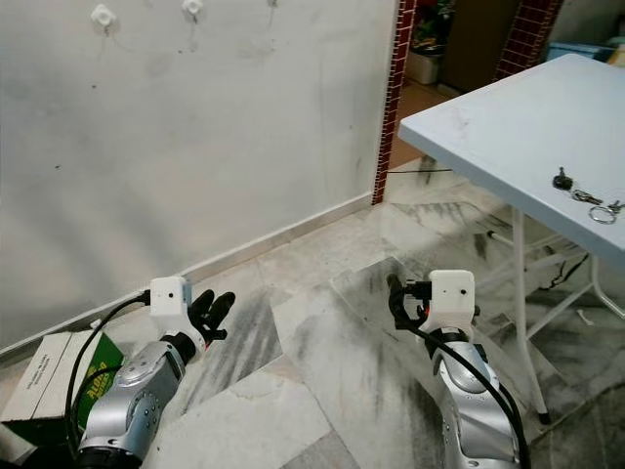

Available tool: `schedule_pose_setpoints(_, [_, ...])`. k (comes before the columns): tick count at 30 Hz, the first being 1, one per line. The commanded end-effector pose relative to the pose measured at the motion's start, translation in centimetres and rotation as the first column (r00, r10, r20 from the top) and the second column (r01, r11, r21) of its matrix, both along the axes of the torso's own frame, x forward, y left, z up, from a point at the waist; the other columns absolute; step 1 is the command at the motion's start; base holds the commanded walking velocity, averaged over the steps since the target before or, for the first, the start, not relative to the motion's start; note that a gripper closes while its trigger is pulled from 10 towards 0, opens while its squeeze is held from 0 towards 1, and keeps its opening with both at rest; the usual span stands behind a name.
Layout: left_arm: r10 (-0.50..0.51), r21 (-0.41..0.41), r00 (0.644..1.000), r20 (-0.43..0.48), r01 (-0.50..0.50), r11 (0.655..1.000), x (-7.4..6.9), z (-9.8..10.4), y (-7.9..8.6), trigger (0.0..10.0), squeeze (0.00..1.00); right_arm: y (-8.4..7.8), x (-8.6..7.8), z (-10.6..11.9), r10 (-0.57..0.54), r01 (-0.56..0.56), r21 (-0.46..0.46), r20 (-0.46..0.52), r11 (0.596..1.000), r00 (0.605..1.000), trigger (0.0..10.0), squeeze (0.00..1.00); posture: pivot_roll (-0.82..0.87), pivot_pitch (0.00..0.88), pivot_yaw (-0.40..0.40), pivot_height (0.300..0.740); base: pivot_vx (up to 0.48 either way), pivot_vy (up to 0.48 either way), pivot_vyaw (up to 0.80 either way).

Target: Hang keys on a hook

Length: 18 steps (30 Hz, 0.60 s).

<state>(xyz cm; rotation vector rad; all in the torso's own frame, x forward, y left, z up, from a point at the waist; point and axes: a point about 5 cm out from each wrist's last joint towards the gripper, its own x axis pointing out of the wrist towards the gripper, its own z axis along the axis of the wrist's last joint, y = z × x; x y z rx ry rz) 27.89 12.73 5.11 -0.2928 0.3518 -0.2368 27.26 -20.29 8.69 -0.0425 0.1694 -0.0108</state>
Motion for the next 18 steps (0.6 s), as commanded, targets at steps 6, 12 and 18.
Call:
schedule_pose_setpoints(6, [-0.005, -0.009, 0.999, 0.034, 0.006, 1.000, 0.3, 0.8, 0.4, 10.0, 0.00, 0.3, 0.2, 0.7, -0.004, 0.004, -0.012, 0.032, 1.000, 0.999, 10.0, 0.00, -0.09, 0.000, 0.072, 0.740, 0.000, 0.000, -0.80])
schedule_pose_setpoints(12, [0.003, -0.007, 0.999, 0.041, -0.003, 1.000, 0.6, 0.9, 0.7, 10.0, 0.00, -0.6, 0.1, 1.5, -0.054, 0.062, -0.093, 0.087, 0.994, 0.995, 10.0, 0.00, -0.10, 0.000, 0.082, 0.740, 0.000, 0.000, -0.80])
schedule_pose_setpoints(18, [0.040, 0.025, 0.995, 0.089, -0.042, 0.999, 0.6, 1.1, 1.4, 10.0, 0.00, -1.1, 0.1, 2.3, -0.072, 0.088, -0.134, 0.119, 0.987, 0.990, 10.0, 0.00, -0.10, 0.000, 0.076, 0.740, 0.000, 0.000, -0.79])
